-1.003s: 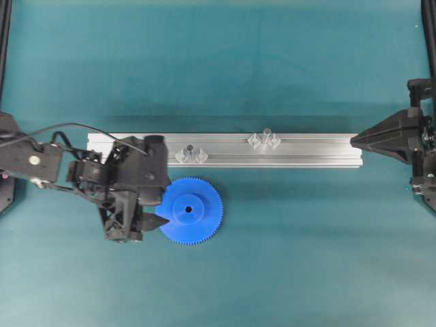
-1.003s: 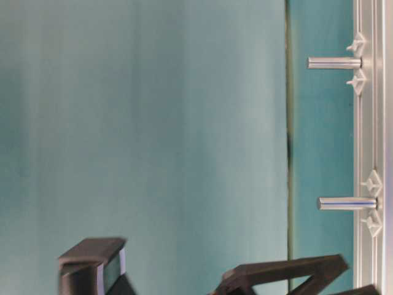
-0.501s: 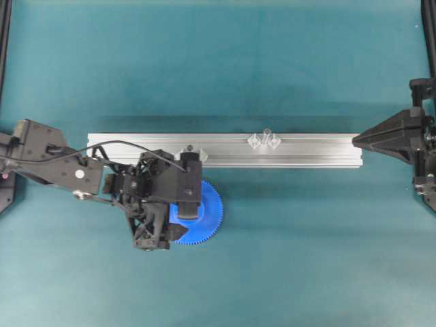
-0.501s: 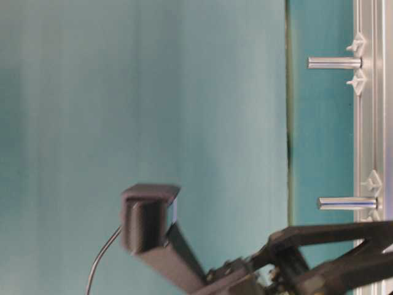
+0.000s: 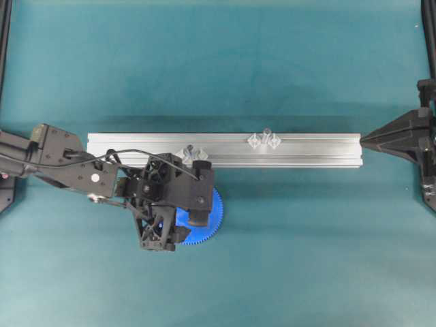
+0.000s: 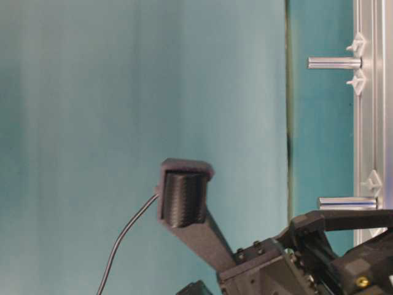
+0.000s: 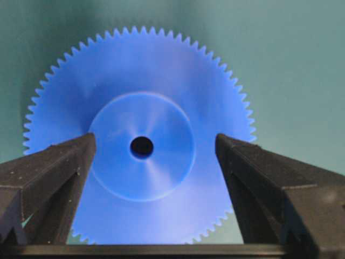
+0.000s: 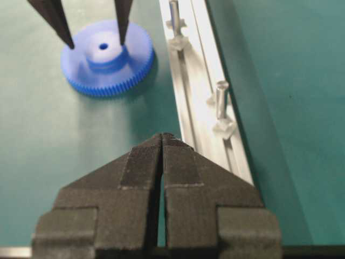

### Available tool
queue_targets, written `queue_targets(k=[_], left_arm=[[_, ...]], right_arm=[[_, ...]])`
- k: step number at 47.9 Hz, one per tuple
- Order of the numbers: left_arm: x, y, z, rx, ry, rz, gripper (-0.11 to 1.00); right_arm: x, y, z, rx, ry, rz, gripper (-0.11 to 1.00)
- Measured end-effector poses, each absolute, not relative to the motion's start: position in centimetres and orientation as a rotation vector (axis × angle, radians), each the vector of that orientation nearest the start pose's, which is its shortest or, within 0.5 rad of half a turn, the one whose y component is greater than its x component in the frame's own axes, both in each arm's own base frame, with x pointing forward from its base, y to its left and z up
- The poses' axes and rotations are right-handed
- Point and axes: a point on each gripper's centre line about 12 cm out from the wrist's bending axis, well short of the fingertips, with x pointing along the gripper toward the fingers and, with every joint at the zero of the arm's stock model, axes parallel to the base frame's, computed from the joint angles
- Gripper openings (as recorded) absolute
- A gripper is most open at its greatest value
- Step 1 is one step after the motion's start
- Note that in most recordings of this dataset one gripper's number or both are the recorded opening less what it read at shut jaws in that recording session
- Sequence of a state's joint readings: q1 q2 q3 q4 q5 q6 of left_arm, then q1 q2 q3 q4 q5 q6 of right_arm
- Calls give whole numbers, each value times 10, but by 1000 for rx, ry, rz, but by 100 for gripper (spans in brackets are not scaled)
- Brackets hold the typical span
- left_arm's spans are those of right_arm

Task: Find the location of the shaft and insert the large gear.
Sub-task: 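Lower the left gripper and close it on the blue gear's hub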

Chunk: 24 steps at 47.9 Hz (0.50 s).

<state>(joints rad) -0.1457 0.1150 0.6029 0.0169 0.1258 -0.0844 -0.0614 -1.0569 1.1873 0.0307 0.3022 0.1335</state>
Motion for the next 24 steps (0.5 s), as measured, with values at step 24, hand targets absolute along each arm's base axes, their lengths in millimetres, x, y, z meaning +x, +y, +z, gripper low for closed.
queue_targets(k=[24], left_arm=[[394,-49,131,5,883,-90,93]], right_arm=[[172,-10,236,188,431,-91,1]])
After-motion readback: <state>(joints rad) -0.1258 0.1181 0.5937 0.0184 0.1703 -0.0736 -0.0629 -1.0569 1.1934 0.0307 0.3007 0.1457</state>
